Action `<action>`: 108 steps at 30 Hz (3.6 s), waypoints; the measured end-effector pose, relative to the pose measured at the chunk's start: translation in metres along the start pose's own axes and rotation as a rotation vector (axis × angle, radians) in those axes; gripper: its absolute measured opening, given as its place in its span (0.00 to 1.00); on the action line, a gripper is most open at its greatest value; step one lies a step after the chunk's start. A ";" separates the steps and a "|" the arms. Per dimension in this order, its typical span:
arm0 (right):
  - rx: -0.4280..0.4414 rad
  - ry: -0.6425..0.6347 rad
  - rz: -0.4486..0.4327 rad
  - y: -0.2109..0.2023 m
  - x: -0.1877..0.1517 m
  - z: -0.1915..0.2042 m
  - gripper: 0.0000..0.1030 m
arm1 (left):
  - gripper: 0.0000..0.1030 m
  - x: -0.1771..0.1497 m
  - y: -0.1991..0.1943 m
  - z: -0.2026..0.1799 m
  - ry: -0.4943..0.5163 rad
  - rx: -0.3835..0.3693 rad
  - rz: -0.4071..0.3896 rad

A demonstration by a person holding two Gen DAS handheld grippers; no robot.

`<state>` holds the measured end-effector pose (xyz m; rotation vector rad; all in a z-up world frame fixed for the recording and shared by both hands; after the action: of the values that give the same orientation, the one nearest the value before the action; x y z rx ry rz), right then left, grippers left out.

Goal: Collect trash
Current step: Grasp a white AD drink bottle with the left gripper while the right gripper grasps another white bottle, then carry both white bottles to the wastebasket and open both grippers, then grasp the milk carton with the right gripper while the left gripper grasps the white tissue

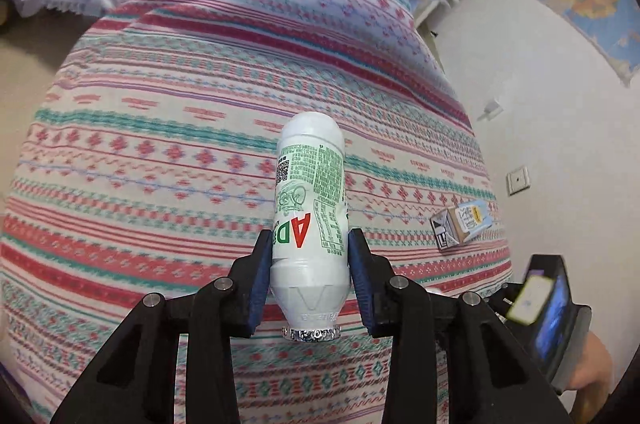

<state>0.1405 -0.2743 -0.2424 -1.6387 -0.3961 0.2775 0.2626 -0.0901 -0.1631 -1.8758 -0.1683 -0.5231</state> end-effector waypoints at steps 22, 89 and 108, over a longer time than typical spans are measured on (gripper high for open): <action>-0.010 0.071 -0.195 -0.067 0.061 0.035 0.39 | 0.38 -0.005 -0.079 0.115 -0.142 0.053 -0.069; 0.907 0.575 -0.443 -0.050 0.294 0.292 0.51 | 0.51 -0.062 -0.142 0.402 -0.663 0.193 -0.044; 0.778 0.565 -0.430 -0.065 0.243 0.220 0.57 | 0.51 -0.034 -0.122 0.336 -0.480 0.197 -0.029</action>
<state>0.2657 0.0302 -0.1891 -0.7811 -0.1593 -0.3282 0.2796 0.2687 -0.1660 -1.7775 -0.5443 -0.0619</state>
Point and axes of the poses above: each gripper's, at about its wrist camera, not at the fingertips, and y roughly the way its jaws point, z to its left, x to its top, the point moved 3 cm from there along y, roughly the way its jaws point, and after that the axes turned 10 degrees about x, right-handed, at the moved point
